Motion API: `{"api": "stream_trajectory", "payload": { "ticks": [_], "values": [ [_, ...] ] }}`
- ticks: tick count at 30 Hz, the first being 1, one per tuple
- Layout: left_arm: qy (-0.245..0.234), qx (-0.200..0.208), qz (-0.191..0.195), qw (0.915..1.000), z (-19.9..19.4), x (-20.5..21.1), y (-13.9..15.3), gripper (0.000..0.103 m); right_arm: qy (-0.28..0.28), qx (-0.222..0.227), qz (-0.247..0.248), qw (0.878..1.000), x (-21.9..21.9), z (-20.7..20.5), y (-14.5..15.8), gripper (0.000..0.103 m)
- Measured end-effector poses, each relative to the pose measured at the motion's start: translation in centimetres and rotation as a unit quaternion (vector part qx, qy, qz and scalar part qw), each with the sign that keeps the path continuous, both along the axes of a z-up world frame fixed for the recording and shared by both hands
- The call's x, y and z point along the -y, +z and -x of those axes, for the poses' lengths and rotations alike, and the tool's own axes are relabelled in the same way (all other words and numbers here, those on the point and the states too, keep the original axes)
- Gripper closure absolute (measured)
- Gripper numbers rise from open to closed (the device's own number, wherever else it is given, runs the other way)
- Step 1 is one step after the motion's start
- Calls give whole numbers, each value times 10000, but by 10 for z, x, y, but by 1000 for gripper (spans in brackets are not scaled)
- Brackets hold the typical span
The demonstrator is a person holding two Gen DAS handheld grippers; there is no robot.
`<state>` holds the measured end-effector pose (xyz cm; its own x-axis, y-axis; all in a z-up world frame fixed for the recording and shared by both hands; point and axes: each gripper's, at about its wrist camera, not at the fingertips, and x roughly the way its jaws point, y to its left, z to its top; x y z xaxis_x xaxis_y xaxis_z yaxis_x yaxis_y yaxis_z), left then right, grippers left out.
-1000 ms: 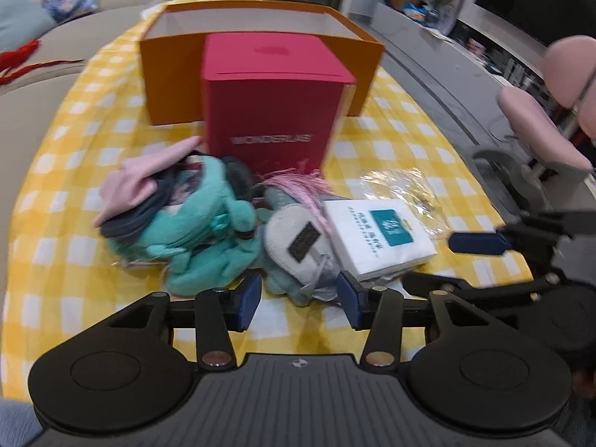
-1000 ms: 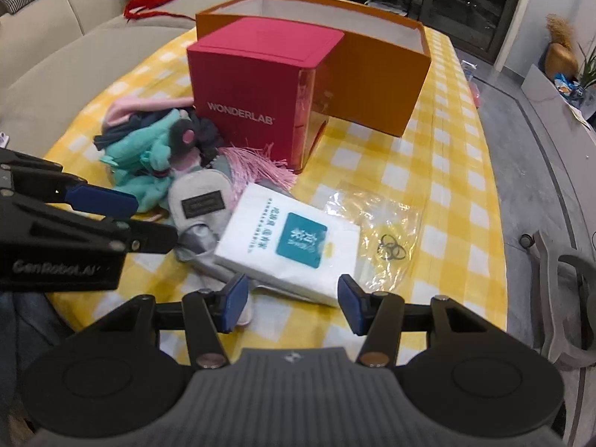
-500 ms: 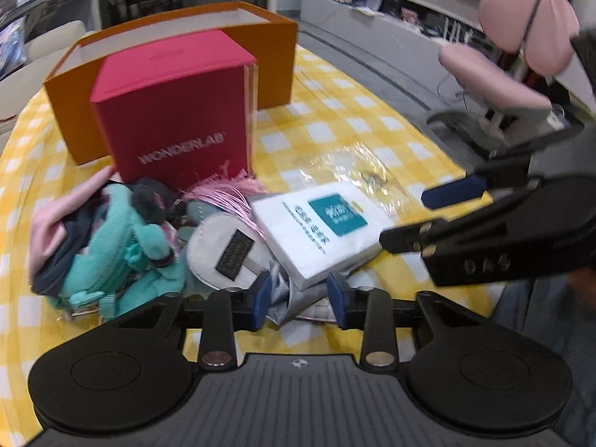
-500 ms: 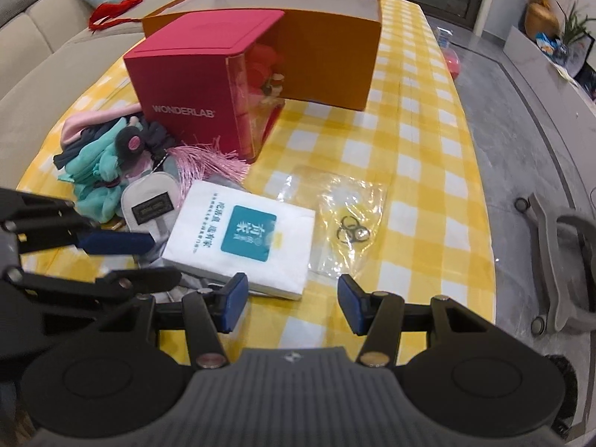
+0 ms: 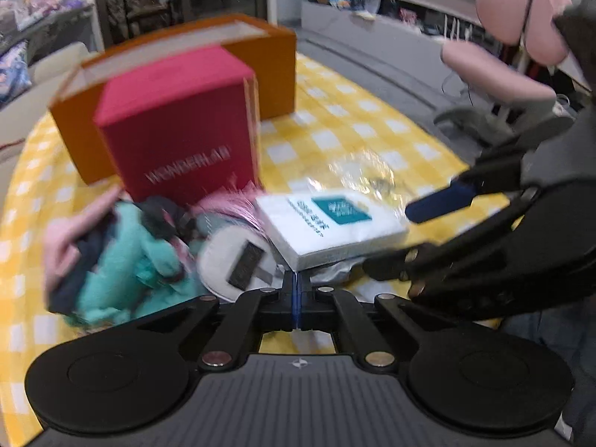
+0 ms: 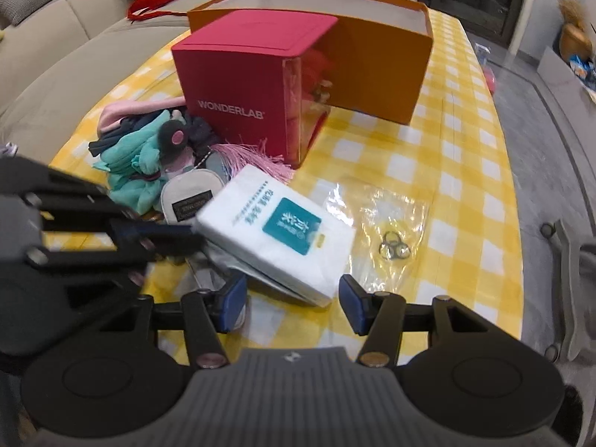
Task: Organize soft objects
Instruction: 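Grasp the white tissue packet with the right tool while the left tool holds the grey pouch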
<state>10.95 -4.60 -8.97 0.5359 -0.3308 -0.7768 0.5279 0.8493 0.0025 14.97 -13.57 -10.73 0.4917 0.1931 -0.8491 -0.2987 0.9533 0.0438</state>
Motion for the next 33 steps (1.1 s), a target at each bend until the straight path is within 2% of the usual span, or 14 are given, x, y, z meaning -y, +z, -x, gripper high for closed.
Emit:
{"api": "stream_trajectory", "payload": {
  "ticks": [8,11,18,24,29,33],
  "values": [
    [504,237,266,9981,6,-27,39,103,244,291,-60,9993,-6,-2,15,47],
    [665,276,193,9972,3,-36,48,103,424,337,3,9985,-14,-3,16,47],
    [1026,114,-103,9946,-10,-50,38,103,554,381,132,9976,-25,-23,2,40],
    [1159,3,-55,9932,-16,-57,29,103,688,314,239,9969,-31,-40,-9,41],
    [1255,-65,-5,9921,-16,-60,25,103,740,183,257,9968,-28,-41,-17,52],
    [1385,-44,-29,9903,-15,-64,26,103,563,88,94,9983,-16,-37,-14,57]
  ]
}}
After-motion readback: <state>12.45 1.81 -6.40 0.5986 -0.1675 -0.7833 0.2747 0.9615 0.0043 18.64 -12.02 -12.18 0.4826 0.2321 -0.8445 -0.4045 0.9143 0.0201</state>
